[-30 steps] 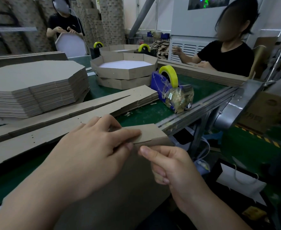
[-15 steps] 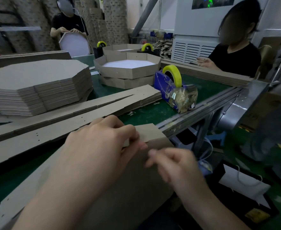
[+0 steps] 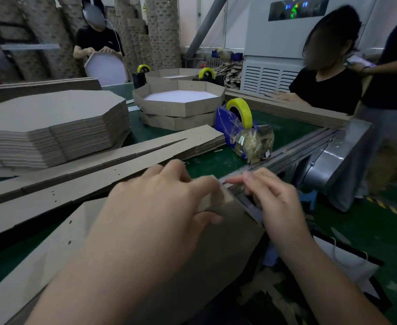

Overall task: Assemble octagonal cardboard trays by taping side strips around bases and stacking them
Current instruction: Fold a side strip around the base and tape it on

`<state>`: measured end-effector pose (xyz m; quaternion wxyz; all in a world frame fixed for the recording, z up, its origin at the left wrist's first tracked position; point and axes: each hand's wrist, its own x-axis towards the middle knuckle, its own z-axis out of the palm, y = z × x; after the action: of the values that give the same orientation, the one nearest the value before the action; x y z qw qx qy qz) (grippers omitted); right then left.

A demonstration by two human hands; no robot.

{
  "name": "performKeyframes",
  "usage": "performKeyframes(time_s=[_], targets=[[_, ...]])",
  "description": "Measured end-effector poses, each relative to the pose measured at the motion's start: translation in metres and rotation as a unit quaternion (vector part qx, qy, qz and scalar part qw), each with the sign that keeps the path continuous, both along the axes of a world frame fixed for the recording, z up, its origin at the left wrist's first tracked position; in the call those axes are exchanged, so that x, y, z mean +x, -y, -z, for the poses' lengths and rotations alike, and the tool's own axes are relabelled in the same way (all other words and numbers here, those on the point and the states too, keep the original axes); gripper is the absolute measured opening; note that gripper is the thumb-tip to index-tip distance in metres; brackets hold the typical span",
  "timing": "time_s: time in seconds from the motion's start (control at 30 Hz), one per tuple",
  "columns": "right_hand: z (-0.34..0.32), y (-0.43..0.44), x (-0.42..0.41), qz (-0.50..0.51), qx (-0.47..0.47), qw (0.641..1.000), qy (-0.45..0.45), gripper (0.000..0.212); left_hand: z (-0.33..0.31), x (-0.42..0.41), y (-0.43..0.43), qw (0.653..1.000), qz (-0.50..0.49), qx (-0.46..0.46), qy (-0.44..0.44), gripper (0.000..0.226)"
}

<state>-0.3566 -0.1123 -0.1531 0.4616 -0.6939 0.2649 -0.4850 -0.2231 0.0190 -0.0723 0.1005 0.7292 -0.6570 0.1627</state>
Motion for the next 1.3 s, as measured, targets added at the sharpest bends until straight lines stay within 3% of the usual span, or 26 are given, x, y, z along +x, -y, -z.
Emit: performKeyframes(time_s=[0.13, 0.3, 0.4, 0.57, 0.7, 0.9, 0.97, 1.13, 1.2, 1.3], targets=[[0.002, 0.025, -0.019, -0.037, 0.044, 0.993, -0.100, 0.025, -0.009, 0.006, -0.019, 0.996, 0.020, -0.044, -0.069, 0.037], [-0.001, 0.027, -0.013, -0.026, 0.031, 0.998, -0.047, 0.026, 0.005, 0.024, -0.034, 0.987, 0.033, -0.051, -0.149, 0.044], [0.003, 0.021, 0.000, 0.001, -0.004, 0.999, -0.050, 0.015, 0.015, 0.035, -0.037, 0.982, 0.039, -0.045, -0.178, 0.048], [0.004, 0.009, 0.017, 0.000, -0.042, 0.998, -0.052, 0.010, 0.016, 0.040, -0.024, 0.986, 0.040, 0.000, -0.159, 0.046], [0.000, -0.001, 0.028, -0.014, -0.072, 0.995, -0.074, 0.008, 0.011, 0.029, -0.004, 0.995, 0.039, 0.045, -0.085, 0.051], [-0.008, 0.005, 0.026, -0.093, 0.029, 0.993, -0.067, 0.014, 0.021, 0.036, -0.003, 0.996, 0.027, 0.017, -0.084, 0.042], [-0.015, 0.024, 0.022, -0.055, 0.020, 0.995, -0.075, 0.015, 0.023, 0.038, -0.002, 0.996, 0.021, 0.007, -0.084, 0.041], [-0.042, 0.129, 0.010, 0.189, 0.011, 0.978, -0.089, 0.014, 0.024, 0.040, -0.002, 0.995, 0.013, -0.001, -0.097, 0.042], [-0.047, 0.174, 0.009, 0.228, 0.024, 0.959, -0.167, 0.014, 0.023, 0.039, -0.002, 0.995, 0.015, 0.002, -0.097, 0.043], [-0.042, 0.216, 0.015, 0.195, 0.070, 0.933, -0.296, 0.023, 0.023, 0.038, -0.001, 0.995, 0.016, 0.000, -0.097, 0.043]])
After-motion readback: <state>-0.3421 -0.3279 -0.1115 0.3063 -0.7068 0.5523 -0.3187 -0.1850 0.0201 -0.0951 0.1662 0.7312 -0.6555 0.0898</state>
